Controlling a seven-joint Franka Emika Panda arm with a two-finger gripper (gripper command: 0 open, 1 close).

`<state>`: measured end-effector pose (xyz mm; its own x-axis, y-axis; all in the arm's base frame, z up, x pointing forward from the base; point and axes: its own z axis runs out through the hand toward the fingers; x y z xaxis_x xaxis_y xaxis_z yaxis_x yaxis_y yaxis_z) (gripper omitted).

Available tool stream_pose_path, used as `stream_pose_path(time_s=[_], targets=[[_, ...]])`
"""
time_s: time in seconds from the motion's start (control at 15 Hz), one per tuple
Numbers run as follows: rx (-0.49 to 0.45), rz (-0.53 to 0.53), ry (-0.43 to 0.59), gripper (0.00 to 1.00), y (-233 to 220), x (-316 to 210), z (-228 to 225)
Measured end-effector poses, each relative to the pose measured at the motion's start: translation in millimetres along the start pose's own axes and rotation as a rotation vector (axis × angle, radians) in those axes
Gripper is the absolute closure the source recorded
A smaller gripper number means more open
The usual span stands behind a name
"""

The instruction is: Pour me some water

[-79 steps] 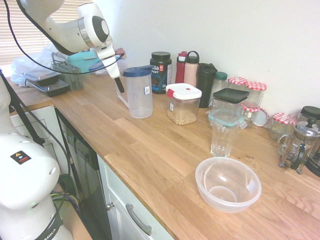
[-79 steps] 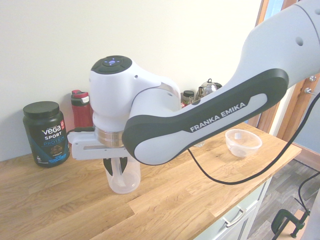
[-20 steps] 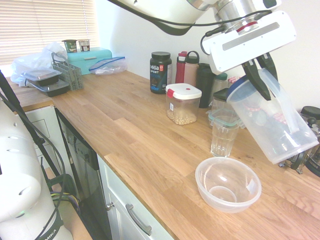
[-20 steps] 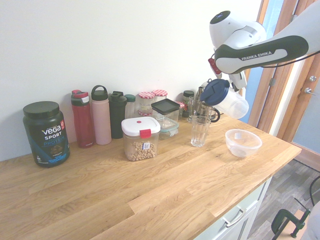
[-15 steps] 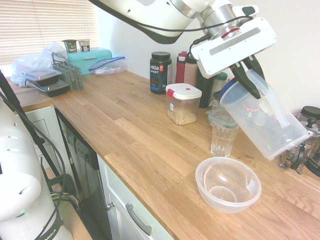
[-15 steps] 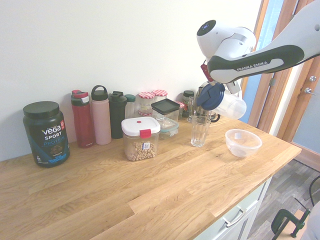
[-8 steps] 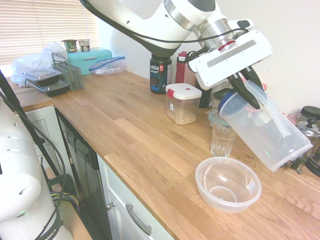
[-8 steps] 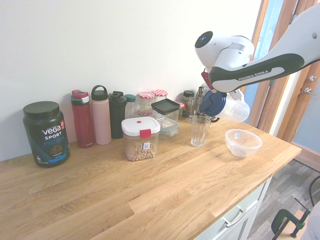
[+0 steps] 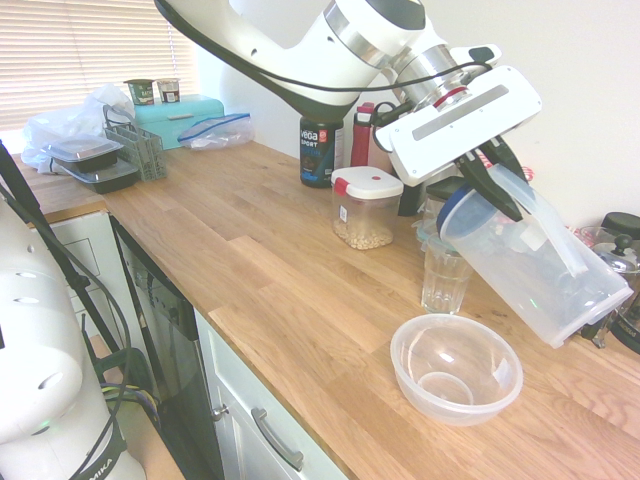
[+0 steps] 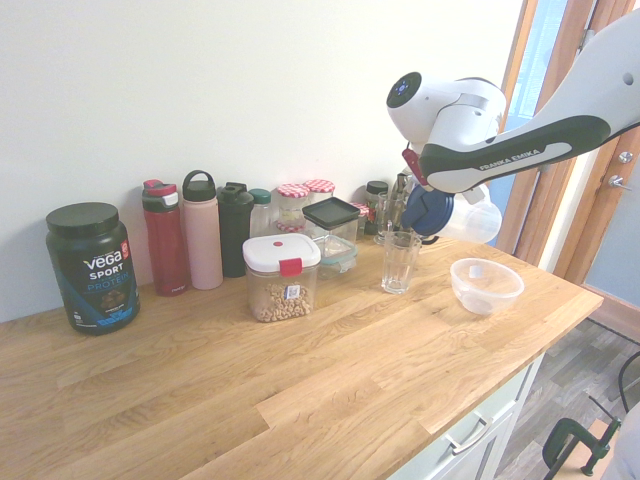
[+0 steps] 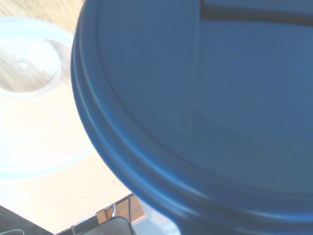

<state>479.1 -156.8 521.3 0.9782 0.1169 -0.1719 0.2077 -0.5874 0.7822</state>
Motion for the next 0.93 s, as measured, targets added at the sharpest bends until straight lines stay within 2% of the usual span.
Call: stream_pose_path(time_s=[0.47,0.67,0.93], targets=[[-0.003,0.015,0.007,1.00,-1.3,-5.6,5.9],[0.139,0.102,0.083,1.00,38.7,-30.0,-15.8],[0.384,0.182,0.215,1.00,100.2,-105.2,-50.9]])
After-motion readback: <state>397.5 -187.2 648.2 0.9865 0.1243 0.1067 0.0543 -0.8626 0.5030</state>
